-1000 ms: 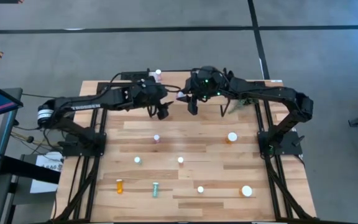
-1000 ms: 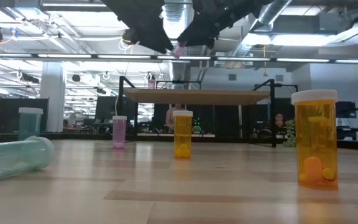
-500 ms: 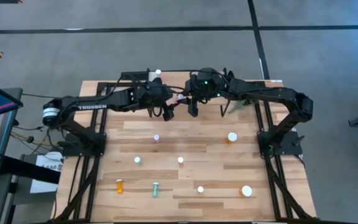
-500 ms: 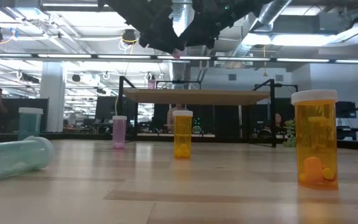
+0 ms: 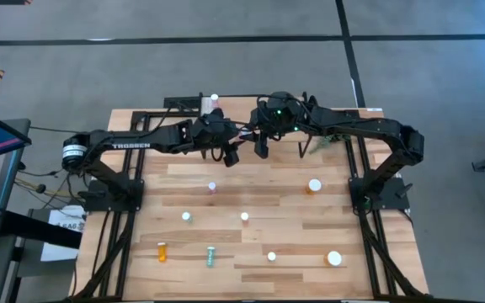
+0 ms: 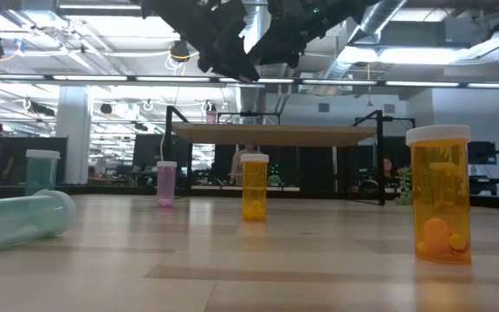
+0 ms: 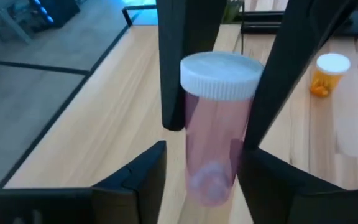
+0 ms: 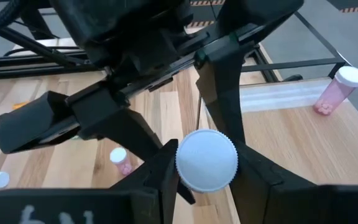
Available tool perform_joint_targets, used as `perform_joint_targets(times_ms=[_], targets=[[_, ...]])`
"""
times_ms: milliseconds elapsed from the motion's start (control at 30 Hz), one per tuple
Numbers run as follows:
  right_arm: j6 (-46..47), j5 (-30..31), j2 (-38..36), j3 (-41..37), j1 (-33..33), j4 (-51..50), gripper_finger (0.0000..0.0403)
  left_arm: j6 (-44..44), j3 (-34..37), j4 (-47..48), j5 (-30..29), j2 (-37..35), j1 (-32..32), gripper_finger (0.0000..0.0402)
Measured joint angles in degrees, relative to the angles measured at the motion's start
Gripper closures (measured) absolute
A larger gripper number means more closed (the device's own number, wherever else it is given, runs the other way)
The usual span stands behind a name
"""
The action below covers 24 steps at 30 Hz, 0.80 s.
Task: Pick and place medicine bottles onto shelf by color
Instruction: Put the right pink pill bottle on the shelf aligned with the other pink pill bottle
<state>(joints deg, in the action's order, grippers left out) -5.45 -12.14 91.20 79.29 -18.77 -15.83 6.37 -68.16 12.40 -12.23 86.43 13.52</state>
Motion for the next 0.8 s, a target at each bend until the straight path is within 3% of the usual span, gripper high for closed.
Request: perform_joint_targets(times_ms=[800], targets=[[0.02,0.24,0.0,0.0,-0.01,-0.42,0.0246,-1.53,0.0,0.13,-0.02,0.0,0.02,0.0301]])
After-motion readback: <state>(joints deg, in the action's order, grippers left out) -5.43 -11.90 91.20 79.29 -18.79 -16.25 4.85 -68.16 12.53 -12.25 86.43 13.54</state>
